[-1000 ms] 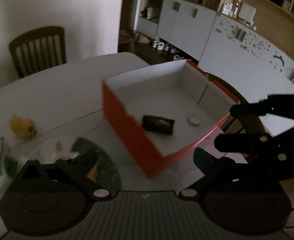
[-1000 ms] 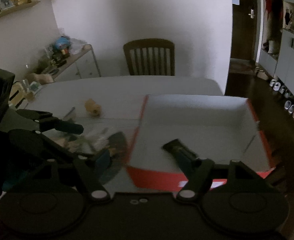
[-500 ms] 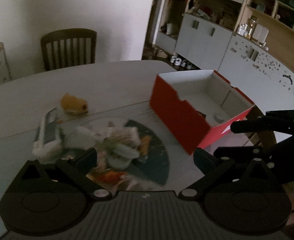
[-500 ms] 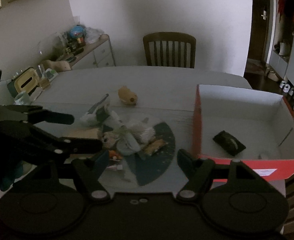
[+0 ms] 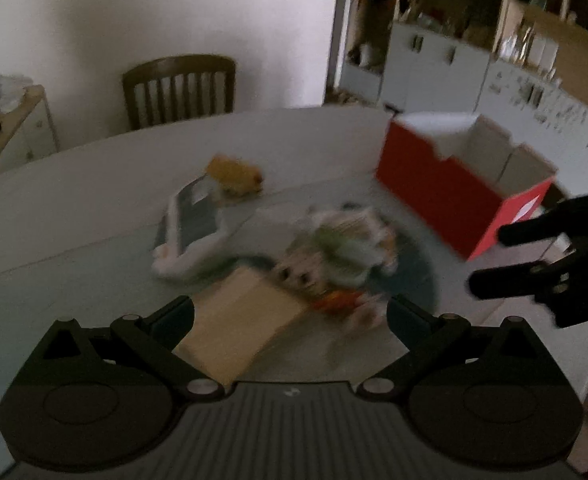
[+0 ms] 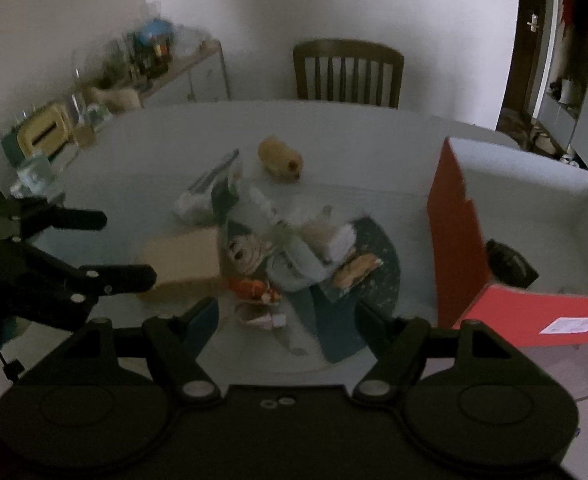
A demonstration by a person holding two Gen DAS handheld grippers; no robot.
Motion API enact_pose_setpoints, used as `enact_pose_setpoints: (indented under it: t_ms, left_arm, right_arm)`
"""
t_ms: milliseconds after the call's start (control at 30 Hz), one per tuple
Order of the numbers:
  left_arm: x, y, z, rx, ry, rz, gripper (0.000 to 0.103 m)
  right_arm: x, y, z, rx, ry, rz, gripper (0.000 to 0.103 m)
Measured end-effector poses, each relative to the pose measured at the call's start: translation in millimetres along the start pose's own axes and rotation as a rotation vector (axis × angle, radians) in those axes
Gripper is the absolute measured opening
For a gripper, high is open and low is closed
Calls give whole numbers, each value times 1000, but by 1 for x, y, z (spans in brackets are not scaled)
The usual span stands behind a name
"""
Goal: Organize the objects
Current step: 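Withdraw both tools from the box back over the table, then grasp the bagged bread loaf with the left tool while the right tool grasps the pink-wrapped item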
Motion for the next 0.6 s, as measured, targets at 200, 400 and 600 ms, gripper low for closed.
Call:
enact_pose_setpoints:
  t_ms: [200,400,600]
  left_arm:
    - [30,-14,-25,54,41,-43,103]
    - [57,-18,-38,102,36,-77,103]
    - [80,-19,-44,145,17,-111,103]
  right_arm:
    - [29,-2,-12,-19,-18,-42,75]
    - [58,-4,-22,-46,-16,-88,75]
    - [82,-7,-26,-50,-12,-148,75]
Point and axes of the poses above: each gripper's, at about its wrist camera, not at the fingertips, and x roughly the way its jaws point, z to its right, y to its top, the point moved 3 cm from there along x, roughly the way its jaws point
